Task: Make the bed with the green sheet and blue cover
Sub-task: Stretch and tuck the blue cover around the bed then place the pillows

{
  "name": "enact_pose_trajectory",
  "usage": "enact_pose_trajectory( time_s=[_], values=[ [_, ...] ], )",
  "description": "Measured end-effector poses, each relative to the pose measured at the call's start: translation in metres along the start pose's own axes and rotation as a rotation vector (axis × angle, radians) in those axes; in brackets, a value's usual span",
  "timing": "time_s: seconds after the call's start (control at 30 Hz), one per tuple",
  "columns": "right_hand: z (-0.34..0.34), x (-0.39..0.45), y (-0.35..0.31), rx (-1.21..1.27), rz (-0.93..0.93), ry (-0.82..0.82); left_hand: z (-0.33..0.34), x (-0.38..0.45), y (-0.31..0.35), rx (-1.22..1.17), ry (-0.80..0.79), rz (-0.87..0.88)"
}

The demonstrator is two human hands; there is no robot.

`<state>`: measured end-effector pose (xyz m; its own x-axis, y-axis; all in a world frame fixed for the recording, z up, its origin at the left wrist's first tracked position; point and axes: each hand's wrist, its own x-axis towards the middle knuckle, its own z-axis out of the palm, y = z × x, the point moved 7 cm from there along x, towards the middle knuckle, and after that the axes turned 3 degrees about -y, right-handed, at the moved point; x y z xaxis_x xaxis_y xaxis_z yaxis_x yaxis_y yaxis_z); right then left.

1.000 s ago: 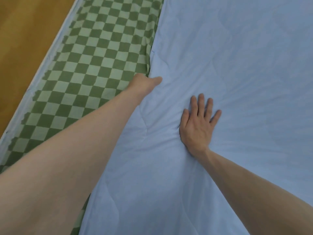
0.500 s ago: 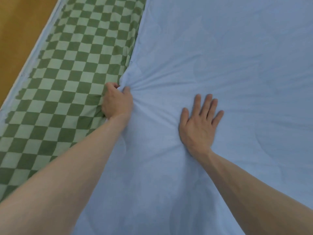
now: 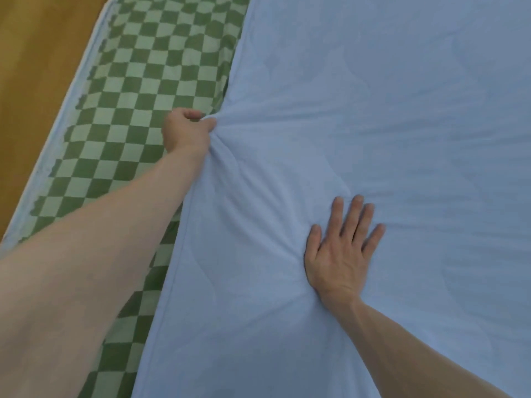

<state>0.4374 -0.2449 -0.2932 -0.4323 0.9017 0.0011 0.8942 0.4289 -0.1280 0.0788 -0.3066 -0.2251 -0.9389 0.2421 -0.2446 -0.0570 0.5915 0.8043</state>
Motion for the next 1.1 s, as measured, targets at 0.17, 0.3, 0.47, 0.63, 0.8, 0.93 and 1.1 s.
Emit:
enact_pose_trajectory(
  time_s=[0.17,0.3,0.47,0.63,0.8,0.93,1.1],
  values=[
    [0.003,0.000,0.001,0.020,-0.009,0.004,0.011,-0.010,-0.003,0.243,0.123,0.186],
    [0.005,0.006,-0.003,0.054,-0.031,0.025,0.020,-0.037,0.001,0.719,0.224,0.366],
    [0.003,0.007,-0.006,0.101,-0.045,0.012,0.028,-0.208,-0.051,0.796,-0.071,0.767],
    [-0.007,0.008,-0.006,0.131,-0.008,-0.057,0.008,-0.359,-0.172,0.990,-0.294,0.722],
    [-0.021,-0.015,0.021,0.161,-0.170,-0.230,0.010,-0.343,-0.175,1.046,-0.251,0.742],
    [-0.046,-0.102,0.146,0.222,-0.131,-0.277,0.004,-0.348,-0.174,1.033,-0.282,0.672],
    [-0.102,-0.302,0.439,0.002,0.444,-0.200,0.012,-0.345,-0.181,0.963,-0.433,0.388]
  ],
)
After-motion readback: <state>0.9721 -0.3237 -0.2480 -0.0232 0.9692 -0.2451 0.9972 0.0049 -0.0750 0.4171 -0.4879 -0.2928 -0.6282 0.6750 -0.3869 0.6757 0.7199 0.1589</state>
